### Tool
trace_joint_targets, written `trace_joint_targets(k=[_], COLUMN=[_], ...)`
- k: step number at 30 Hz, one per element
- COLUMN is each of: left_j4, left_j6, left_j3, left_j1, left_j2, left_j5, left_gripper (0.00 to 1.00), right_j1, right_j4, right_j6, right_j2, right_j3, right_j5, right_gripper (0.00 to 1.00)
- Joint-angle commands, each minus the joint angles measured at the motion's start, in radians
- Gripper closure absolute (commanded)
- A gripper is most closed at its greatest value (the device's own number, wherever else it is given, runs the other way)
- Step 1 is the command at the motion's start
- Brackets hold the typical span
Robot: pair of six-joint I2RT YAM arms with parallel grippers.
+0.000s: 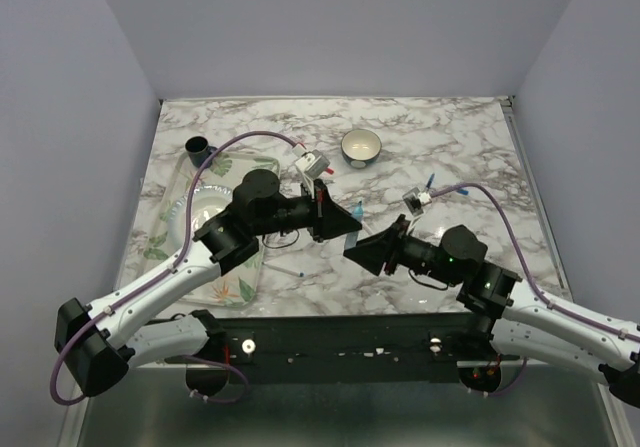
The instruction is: Insert the pens into the pen caps
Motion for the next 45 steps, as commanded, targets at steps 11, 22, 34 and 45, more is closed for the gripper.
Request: trace_joint_targets(k=[11, 22, 34, 45], left_j4=[0.539, 0.569, 0.135, -0.557], left_j6=[-0.309, -0.329, -0.140, -0.117], left_j3=[-0.137, -0.167, -0.099, 0.312], left_j1=[-0.001, -0.001, 0.016, 0.085], left_j2=[-0.058, -0.054, -0.129, 0.214], left_j5=[0.281, 0.260, -0.056, -0.746], left_gripper=[1.00, 1.00, 0.06, 0.08], right_j1=[0.006, 0.007, 0.006, 0.007], right_j4=[0.387, 0.441, 0.202, -0.278], right_j6=[0.073, 0.096, 0.110, 0.125], right_j2=[-0.139, -0.081, -0.334, -0.518], right_j3=[-0.150, -0.122, -0.171, -0.090], right_j5=[-0.144, -0.151, 0.204, 0.507], right_gripper=[0.53, 0.82, 0.99, 0.99])
